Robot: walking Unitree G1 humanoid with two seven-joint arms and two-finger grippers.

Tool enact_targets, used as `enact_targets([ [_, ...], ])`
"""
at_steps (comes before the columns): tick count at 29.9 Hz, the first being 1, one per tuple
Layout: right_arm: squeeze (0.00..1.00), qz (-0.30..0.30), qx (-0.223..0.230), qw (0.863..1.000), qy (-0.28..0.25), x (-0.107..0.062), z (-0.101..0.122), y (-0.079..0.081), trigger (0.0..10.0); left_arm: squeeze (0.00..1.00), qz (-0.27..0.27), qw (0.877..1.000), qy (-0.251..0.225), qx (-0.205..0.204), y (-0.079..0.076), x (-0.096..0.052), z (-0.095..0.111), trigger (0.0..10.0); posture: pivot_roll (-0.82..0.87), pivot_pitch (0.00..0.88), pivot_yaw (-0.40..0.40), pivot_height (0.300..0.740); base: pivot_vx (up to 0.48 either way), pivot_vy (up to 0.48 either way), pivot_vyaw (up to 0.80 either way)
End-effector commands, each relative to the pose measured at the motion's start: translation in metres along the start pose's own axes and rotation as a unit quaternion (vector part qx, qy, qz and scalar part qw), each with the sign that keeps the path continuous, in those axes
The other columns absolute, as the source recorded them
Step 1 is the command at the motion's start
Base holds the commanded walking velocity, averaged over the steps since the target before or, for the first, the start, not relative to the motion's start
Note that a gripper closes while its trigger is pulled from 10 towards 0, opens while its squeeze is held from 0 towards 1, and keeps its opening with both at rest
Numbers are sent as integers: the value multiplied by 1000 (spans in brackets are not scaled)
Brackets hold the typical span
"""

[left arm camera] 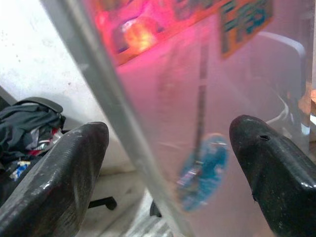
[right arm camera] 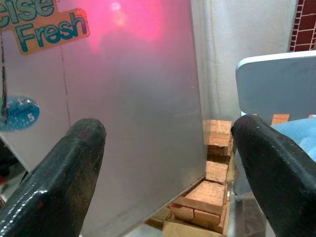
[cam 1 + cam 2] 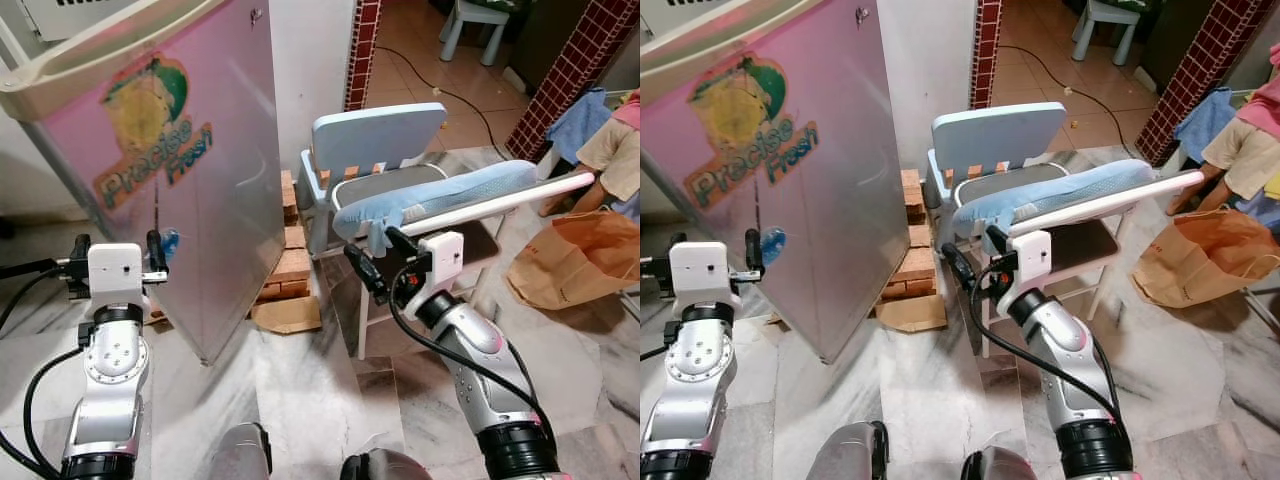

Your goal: Restocking fridge

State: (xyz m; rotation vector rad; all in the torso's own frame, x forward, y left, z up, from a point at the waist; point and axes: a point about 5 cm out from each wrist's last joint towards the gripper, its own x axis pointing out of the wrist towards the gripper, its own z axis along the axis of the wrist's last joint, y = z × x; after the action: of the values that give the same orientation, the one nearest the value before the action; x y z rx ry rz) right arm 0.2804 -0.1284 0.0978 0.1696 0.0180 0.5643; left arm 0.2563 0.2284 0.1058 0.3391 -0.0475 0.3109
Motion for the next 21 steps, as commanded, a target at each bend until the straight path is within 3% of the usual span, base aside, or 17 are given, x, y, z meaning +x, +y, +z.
enact_targets([
  [1,0,1,-7,1000,0,0,0,0,10000,0,-3,1000,-9,1,-3,-3,3,10000,49,76,-22,740,0,0,0],
  [8,0,-18,-11,1000,3,-2,-3,-3,10000,0,-27,1000,-9,-9,-15,-6,4,10000,43,76,-20,740,0,91,0],
  [13,0,-99,-5,995,2,-1,-2,-19,10000,0,-51,998,-4,-25,-24,-4,4,10000,44,74,-20,740,0,472,0],
  [21,0,-149,-28,988,3,-1,-2,-27,10000,0,-114,993,-25,-13,-37,-5,9,10000,48,72,-21,740,0,452,0],
])
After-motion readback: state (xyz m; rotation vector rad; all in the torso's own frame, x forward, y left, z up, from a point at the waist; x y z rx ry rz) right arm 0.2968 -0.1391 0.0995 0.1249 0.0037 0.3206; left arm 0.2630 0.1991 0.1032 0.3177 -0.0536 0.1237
